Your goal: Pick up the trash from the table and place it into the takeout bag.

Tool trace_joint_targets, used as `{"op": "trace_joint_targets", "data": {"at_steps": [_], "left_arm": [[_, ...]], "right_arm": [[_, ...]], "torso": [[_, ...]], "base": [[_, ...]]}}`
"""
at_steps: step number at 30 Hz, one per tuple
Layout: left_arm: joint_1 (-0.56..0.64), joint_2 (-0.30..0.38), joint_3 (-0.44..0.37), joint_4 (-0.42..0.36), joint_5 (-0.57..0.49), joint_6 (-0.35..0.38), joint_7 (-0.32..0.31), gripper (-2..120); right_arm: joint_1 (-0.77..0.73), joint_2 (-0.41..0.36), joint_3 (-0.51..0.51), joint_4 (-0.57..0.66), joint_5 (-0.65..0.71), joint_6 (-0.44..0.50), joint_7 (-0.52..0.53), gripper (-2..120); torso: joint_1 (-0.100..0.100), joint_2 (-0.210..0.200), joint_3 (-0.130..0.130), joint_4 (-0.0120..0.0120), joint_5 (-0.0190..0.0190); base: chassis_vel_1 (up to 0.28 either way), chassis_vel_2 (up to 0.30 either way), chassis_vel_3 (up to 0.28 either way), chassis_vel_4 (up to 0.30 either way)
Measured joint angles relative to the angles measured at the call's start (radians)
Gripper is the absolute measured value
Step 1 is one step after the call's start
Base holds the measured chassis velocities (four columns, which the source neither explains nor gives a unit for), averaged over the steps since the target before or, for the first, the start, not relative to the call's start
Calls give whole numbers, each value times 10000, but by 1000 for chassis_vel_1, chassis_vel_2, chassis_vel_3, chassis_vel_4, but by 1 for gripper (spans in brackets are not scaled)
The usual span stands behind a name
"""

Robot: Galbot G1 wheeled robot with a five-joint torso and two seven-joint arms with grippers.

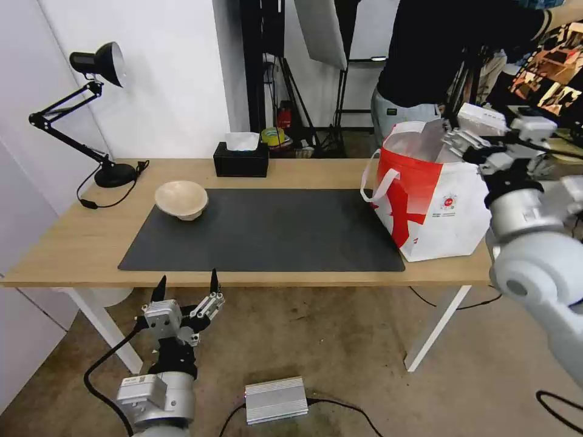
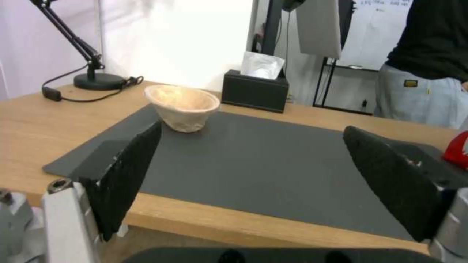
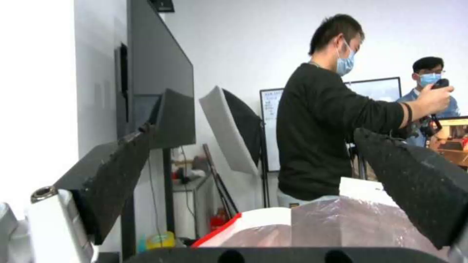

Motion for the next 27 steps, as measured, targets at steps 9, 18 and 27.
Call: {"op": "trace_joint_targets", "data": {"at_steps": [9,18,27], "left_arm": [[96,-11,105,-2,82,-4,-9,100],[293,-107,131,-48,249,-99,-12,100],[414,-109,100,-104,335,-238,1,100]], "right_arm": [[-2398,1471,638,1038,-1137,99,-180,100],[-4465,3562,592,1532,-2698,473,-692,100],[-5664,4506,257,1508,-3577,703,-812,100]], "torso": [[0,0,0,0,1],[0,-1,-1,-1,0],[0,-1,0,0,0]], "base": [[0,0,0,0],[0,0,0,0],[0,0,0,0]]}}
